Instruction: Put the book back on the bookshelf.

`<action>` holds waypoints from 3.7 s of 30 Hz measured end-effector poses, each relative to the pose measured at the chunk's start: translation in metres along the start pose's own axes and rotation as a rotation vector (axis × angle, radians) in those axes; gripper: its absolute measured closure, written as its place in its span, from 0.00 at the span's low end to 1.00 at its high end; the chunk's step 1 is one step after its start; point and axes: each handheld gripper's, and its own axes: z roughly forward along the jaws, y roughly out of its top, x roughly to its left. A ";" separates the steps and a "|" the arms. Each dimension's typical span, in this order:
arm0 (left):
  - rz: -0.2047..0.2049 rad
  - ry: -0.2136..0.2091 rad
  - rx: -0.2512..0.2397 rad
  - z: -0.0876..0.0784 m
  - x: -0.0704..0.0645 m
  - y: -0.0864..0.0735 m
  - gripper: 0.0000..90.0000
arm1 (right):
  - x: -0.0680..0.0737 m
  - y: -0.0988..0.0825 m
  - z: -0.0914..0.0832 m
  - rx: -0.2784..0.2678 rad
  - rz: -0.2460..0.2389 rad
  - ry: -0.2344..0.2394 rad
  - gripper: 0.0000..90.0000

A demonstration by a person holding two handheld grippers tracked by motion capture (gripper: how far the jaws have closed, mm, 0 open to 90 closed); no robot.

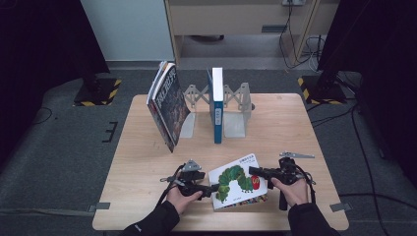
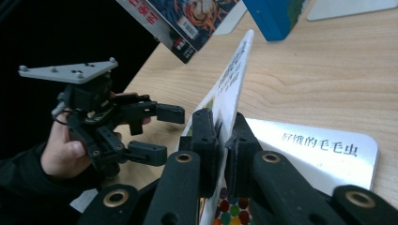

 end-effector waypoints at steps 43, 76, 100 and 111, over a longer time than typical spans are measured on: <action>-0.040 -0.136 -0.049 0.014 -0.012 0.001 0.35 | -0.012 -0.012 0.009 0.095 -0.141 -0.245 0.65; -0.041 -0.228 -0.062 0.000 -0.022 0.015 0.75 | -0.009 -0.007 0.009 -0.017 -0.236 -0.225 0.38; 0.012 -0.103 -0.115 -0.037 -0.024 0.042 0.83 | -0.045 -0.009 -0.009 0.103 -0.319 -0.546 0.22; 0.017 -0.028 -0.174 -0.055 -0.018 0.058 0.83 | -0.064 -0.015 -0.013 0.195 -0.302 -0.634 0.18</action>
